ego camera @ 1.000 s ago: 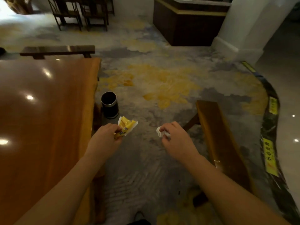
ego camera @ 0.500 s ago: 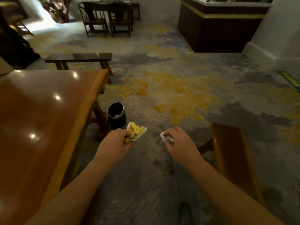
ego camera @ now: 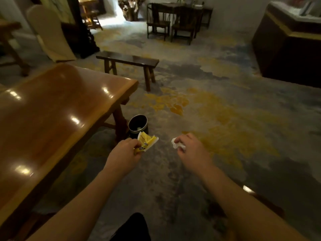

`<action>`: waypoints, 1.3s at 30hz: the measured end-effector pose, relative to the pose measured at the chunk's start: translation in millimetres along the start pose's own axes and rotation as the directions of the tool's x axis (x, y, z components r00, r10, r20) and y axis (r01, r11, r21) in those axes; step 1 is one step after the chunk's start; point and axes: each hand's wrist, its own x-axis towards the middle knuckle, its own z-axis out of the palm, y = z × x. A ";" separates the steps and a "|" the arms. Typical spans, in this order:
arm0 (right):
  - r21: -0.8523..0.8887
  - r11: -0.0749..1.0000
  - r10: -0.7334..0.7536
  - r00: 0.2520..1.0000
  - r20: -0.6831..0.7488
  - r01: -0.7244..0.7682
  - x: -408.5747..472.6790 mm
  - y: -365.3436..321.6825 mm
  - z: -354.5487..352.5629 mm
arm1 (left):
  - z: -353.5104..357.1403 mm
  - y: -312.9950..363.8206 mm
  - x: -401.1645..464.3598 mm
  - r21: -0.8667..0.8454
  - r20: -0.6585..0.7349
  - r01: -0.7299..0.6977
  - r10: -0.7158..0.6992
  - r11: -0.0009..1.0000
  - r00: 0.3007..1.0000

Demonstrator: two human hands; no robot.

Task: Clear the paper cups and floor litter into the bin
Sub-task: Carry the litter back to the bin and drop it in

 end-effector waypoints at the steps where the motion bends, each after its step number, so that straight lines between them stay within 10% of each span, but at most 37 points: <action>1: 0.010 1.000 -0.013 1.000 0.018 0.012 14.7 7.8 1.0 | 4.7 1.3 10.5 -0.001 -0.013 0.021 -0.021 1.000 1.000; 24: 0.070 0.947 -0.313 0.850 0.424 0.313 443.3 155.0 74.8 | 94.5 -45.6 353.5 -0.068 -0.008 0.473 -0.475 0.878 0.880; 39: 0.194 0.854 -0.441 0.473 0.763 0.483 697.8 250.3 197.5 | 199.7 -76.0 518.2 -0.174 0.031 0.912 -0.924 0.371 0.382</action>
